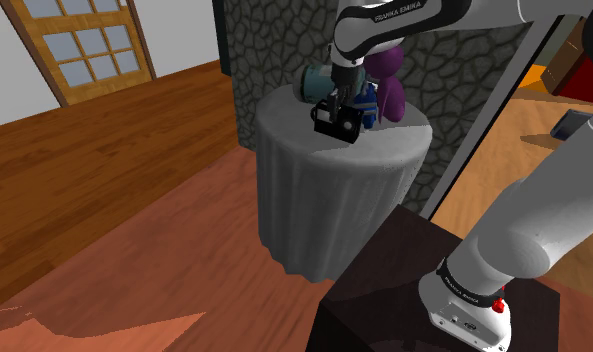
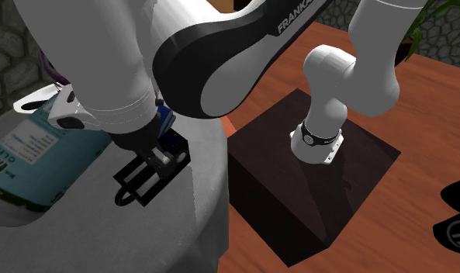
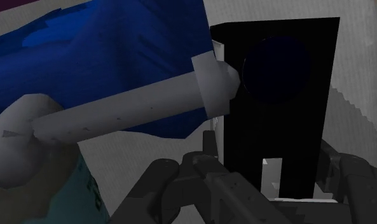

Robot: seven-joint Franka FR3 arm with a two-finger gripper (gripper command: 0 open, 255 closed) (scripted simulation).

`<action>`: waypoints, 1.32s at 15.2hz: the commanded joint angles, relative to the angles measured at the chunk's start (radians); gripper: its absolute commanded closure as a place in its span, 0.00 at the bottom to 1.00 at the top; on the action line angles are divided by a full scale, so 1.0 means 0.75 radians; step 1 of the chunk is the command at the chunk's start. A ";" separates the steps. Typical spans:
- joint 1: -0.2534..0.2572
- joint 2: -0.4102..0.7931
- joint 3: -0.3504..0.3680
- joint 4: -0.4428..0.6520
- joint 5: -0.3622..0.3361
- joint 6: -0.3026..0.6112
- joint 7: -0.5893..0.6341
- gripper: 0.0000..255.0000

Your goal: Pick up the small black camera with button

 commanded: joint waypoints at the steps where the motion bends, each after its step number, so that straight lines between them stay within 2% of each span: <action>1: 0.000 0.001 0.000 -0.001 0.000 0.001 0.000 1.00; 5: 0.000 0.002 0.000 -0.001 0.000 0.001 0.001 1.00; 20: 0.003 -0.032 0.005 0.232 0.003 -0.265 -0.011 1.00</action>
